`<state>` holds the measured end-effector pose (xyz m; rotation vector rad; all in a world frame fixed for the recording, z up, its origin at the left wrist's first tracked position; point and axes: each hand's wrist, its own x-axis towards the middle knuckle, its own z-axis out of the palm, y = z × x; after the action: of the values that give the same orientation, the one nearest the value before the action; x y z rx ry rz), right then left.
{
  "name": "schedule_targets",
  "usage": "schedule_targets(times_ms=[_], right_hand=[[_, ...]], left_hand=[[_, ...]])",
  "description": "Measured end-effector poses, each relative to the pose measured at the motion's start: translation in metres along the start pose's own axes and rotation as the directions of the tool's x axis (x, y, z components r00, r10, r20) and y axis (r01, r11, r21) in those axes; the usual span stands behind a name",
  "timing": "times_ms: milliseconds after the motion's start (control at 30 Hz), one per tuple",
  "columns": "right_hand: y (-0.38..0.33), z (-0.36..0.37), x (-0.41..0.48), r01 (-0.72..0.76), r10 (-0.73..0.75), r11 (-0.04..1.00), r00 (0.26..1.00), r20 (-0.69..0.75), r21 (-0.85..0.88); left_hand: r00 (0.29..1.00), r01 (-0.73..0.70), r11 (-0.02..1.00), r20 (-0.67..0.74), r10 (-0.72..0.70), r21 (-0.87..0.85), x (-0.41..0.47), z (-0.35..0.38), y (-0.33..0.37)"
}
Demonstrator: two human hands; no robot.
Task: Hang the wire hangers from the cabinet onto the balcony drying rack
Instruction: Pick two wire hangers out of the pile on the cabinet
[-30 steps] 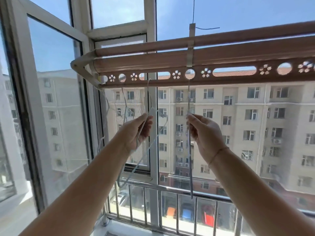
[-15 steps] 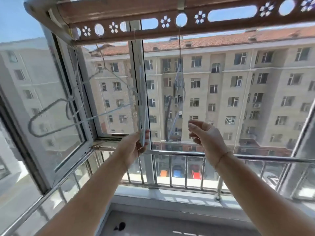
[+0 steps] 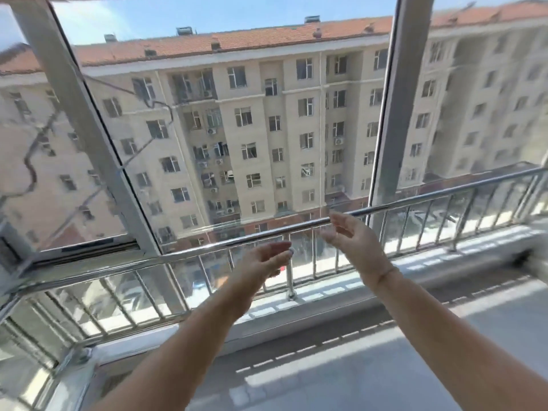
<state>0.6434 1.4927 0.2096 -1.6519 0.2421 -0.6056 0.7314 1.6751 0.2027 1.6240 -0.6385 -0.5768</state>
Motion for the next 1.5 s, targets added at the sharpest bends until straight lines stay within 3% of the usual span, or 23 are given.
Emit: schedule_targets(times_ms=[300, 533, 800, 1100, 1367, 1500], right_hand=[[0.043, -0.237, -0.025, -0.121, 0.064, 0.976, 0.955, -0.288, -0.183], [0.064, -0.396, -0.06, -0.206, 0.086, 0.945, 0.905, -0.417, -0.253], [0.084, -0.538, -0.092, -0.267, 0.087, 0.94, 0.788, -0.61, -0.211], [0.099, -0.701, -0.106, -0.346, 0.066, 0.922, 0.585, -0.809, -0.175], [0.093, -0.839, -0.1, -0.379, 0.029, 0.916, 0.394, -0.919, -0.133], [0.097, -0.902, -0.108, -0.407, 0.026, 0.906, 0.318, -0.948, -0.112]], left_hand=[[0.933, -0.056, 0.998, 0.356, 0.048, 0.012, 0.071, 0.217, 0.015], [0.873, -0.111, 0.992, 0.484, 0.066, 0.065, 0.11, 0.376, 0.015], [0.783, -0.208, 0.964, 0.618, 0.064, 0.164, 0.165, 0.519, 0.019], [0.624, -0.247, 0.964, 0.777, 0.077, 0.103, 0.254, 0.691, 0.029], [0.458, -0.287, 0.956, 0.886, 0.074, 0.069, 0.334, 0.841, 0.062], [0.411, -0.288, 0.956, 0.909, 0.075, 0.051, 0.356, 0.915, 0.073]])
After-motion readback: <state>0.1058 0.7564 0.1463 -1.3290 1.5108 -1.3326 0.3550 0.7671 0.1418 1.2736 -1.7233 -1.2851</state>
